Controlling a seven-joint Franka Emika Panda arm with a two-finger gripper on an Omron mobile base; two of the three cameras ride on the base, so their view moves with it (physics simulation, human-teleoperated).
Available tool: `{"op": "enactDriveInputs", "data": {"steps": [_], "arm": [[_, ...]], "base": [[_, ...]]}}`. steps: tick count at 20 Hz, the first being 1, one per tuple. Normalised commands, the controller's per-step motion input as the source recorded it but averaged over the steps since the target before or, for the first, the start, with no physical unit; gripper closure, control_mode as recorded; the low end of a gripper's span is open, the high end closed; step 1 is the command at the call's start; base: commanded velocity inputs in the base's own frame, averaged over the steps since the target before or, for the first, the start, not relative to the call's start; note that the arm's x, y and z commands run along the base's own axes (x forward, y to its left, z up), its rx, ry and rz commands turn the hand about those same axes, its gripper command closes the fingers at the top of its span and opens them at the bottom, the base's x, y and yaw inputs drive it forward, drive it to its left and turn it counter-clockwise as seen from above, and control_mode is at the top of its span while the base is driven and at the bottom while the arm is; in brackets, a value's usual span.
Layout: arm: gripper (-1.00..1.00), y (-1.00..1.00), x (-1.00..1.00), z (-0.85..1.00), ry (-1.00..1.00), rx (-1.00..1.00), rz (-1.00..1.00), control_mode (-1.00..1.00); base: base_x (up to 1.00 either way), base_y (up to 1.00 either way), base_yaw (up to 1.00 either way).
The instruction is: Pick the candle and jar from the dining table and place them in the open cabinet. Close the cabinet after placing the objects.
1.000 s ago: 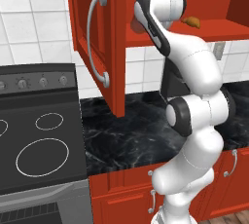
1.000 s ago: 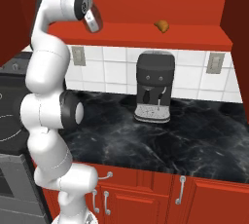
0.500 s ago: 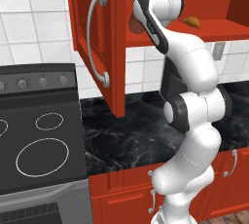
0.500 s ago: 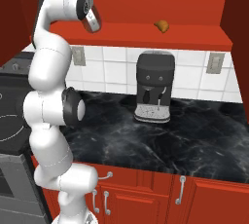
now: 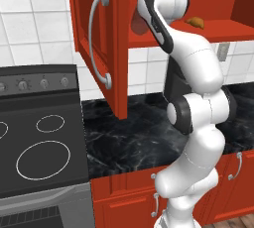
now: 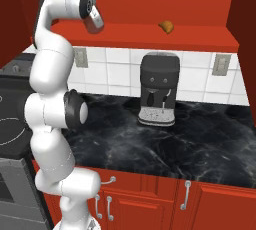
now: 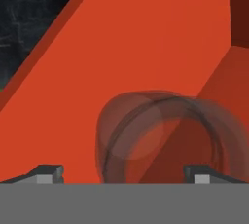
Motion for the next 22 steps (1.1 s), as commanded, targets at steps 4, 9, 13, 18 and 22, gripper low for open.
{"op": "enactDriveInputs", "data": {"steps": [4, 9, 13, 18, 22], "arm": [[-1.00, 0.00, 0.00, 0.11, -0.11, -0.04, 0.01, -1.00], [-1.00, 0.00, 0.00, 0.07, -0.09, -0.04, 0.00, -1.00], [-1.00, 0.00, 0.00, 0.09, -0.10, -0.04, 0.00, -1.00], [-1.00, 0.00, 0.00, 0.02, -0.09, -0.04, 0.00, -1.00], [-1.00, 0.00, 0.10, 0.00, -0.02, -0.01, 0.00, -1.00]], "base": [[0.00, 0.00, 0.00], [0.00, 0.00, 0.00], [0.00, 0.00, 0.00], [0.00, 0.00, 0.00], [0.00, 0.00, 0.00]]}}
